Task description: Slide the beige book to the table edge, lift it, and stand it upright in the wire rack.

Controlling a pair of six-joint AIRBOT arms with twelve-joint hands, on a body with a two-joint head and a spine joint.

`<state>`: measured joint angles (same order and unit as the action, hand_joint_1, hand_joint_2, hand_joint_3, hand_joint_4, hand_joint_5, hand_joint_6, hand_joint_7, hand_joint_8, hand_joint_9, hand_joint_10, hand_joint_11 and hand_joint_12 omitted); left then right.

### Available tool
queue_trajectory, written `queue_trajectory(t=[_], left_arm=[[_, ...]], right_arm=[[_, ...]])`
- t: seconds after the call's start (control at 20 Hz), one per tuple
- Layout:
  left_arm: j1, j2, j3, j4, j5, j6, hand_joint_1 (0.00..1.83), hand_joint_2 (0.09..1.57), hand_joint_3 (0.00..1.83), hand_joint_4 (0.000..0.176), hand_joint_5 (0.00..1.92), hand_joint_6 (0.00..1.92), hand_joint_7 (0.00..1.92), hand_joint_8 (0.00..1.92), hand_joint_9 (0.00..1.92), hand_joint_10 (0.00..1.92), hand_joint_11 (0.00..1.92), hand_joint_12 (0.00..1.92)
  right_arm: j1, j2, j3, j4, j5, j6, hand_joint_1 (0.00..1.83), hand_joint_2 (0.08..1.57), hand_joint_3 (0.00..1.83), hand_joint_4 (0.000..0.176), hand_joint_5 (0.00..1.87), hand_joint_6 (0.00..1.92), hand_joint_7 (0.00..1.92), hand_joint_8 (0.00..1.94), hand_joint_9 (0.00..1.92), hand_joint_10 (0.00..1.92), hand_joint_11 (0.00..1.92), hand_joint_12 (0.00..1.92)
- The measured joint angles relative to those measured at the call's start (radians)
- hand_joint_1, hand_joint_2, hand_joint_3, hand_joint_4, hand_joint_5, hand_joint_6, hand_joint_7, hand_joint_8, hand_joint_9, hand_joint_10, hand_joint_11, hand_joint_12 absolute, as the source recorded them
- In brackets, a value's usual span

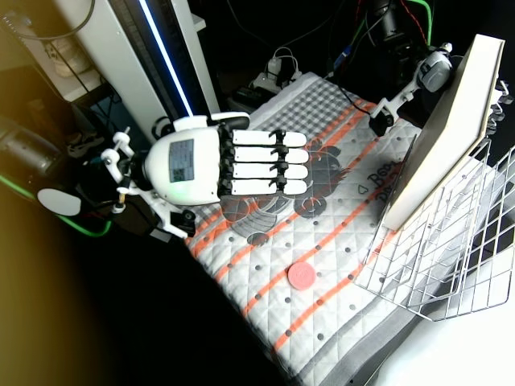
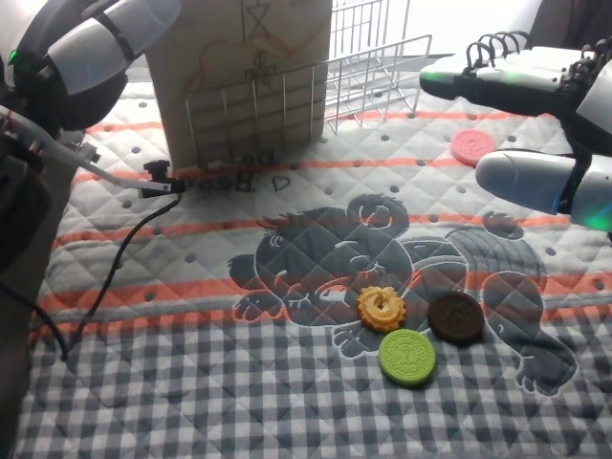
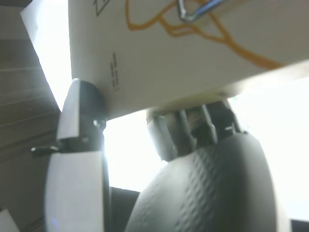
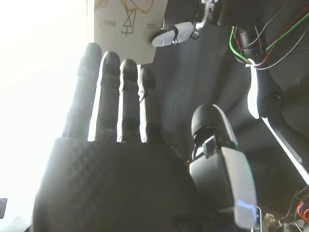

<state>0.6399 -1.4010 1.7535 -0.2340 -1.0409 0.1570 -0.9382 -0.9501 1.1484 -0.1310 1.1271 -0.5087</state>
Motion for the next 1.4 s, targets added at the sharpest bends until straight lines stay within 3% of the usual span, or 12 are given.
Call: queue_trajectory(t=[0.15,0.2,0.25,0.3,0.4,0.45,0.5,0.6,0.75,1.05,1.15,1.4], left_arm=[[0.0,0.012,-0.012,0.017,0.0,0.0,1.23,1.16,0.0,0.0,0.95,0.81,0.84,1.45,0.6,1.67,0.48,1.92],[0.001,0.016,-0.017,0.021,0.001,0.0,1.23,1.17,0.0,0.0,0.84,0.96,0.89,1.37,0.61,1.53,0.46,1.82],[0.005,0.023,-0.024,0.028,-0.003,0.0,1.07,1.08,0.0,0.0,0.71,0.51,0.78,0.92,0.62,1.25,0.42,1.66],[0.011,0.035,-0.033,0.049,0.0,0.008,0.94,1.06,0.0,0.0,0.58,0.05,0.64,0.24,0.52,0.69,0.32,1.37],[0.013,0.043,-0.038,0.071,0.012,0.004,0.82,0.98,0.0,0.059,0.44,0.0,0.54,0.02,0.51,0.26,0.17,1.26],[0.013,0.047,-0.043,0.085,0.016,0.003,0.81,0.96,0.0,0.068,0.4,0.0,0.52,0.0,0.52,0.14,0.16,1.25],[0.013,0.049,-0.047,0.088,0.016,0.002,0.81,0.96,0.0,0.068,0.4,0.0,0.52,0.0,0.52,0.14,0.16,1.25],[0.013,0.06,-0.055,0.099,0.018,0.003,0.79,0.88,0.0,0.118,0.2,0.0,0.33,0.0,0.41,0.02,0.08,1.29],[0.014,0.066,-0.063,0.094,0.016,0.006,0.78,0.84,0.0,0.165,0.17,0.0,0.26,0.0,0.35,0.0,0.0,1.34],[0.034,0.096,-0.105,0.088,-0.014,0.023,0.73,0.86,0.0,0.176,0.13,0.0,0.22,0.0,0.28,0.0,0.0,1.24],[0.04,0.115,-0.128,0.083,-0.037,0.032,0.66,0.84,0.0,0.176,0.12,0.0,0.19,0.0,0.23,0.01,0.0,0.85],[0.047,0.172,-0.193,0.078,-0.089,0.087,0.65,0.88,0.0,0.176,0.08,0.0,0.1,0.01,0.11,0.0,0.0,0.36]], right_arm=[[0.0,-0.002,0.0,-0.001,0.001,0.0,0.0,1.36,0.0,0.0,0.35,0.0,0.36,0.01,0.37,0.0,0.41,0.03],[0.0,-0.002,0.0,0.0,0.001,0.0,0.0,1.35,0.0,0.0,0.35,0.0,0.36,0.01,0.37,0.01,0.42,0.03],[0.0,-0.002,0.0,0.0,0.001,0.0,0.0,1.35,0.0,0.0,0.35,0.0,0.36,0.0,0.37,0.01,0.42,0.03],[0.0,-0.002,0.0,0.0,0.001,0.0,0.0,1.35,0.0,0.0,0.35,0.0,0.36,0.0,0.38,0.01,0.43,0.04],[0.0,-0.003,0.0,0.0,0.001,0.0,0.0,1.36,0.0,0.0,0.35,0.0,0.37,0.01,0.41,0.02,0.48,0.06],[0.0,-0.003,0.0,0.0,0.001,0.0,0.0,1.35,0.0,0.0,0.36,0.01,0.38,0.01,0.42,0.02,0.49,0.06],[0.0,-0.004,0.0,0.0,0.001,0.0,0.0,1.35,0.0,0.0,0.36,0.01,0.38,0.01,0.42,0.02,0.49,0.06],[0.0,-0.004,0.0,0.0,0.001,0.0,0.0,1.34,0.0,0.0,0.37,0.0,0.42,0.01,0.48,0.01,0.51,0.09],[0.0,-0.004,0.0,0.0,0.002,0.0,0.0,1.35,0.0,0.0,0.37,0.0,0.42,0.01,0.46,0.0,0.46,0.08],[-0.002,-0.004,0.0,0.007,0.002,0.0,0.0,1.34,0.0,0.0,0.36,0.0,0.4,0.0,0.43,0.0,0.46,0.09],[-0.004,-0.004,0.0,0.009,0.002,0.0,0.0,1.35,0.0,0.0,0.37,0.0,0.42,0.01,0.46,0.01,0.48,0.1],[-0.007,-0.003,-0.001,0.013,0.002,0.0,0.0,1.36,0.0,0.0,0.37,0.0,0.41,0.0,0.44,0.0,0.44,0.09]])
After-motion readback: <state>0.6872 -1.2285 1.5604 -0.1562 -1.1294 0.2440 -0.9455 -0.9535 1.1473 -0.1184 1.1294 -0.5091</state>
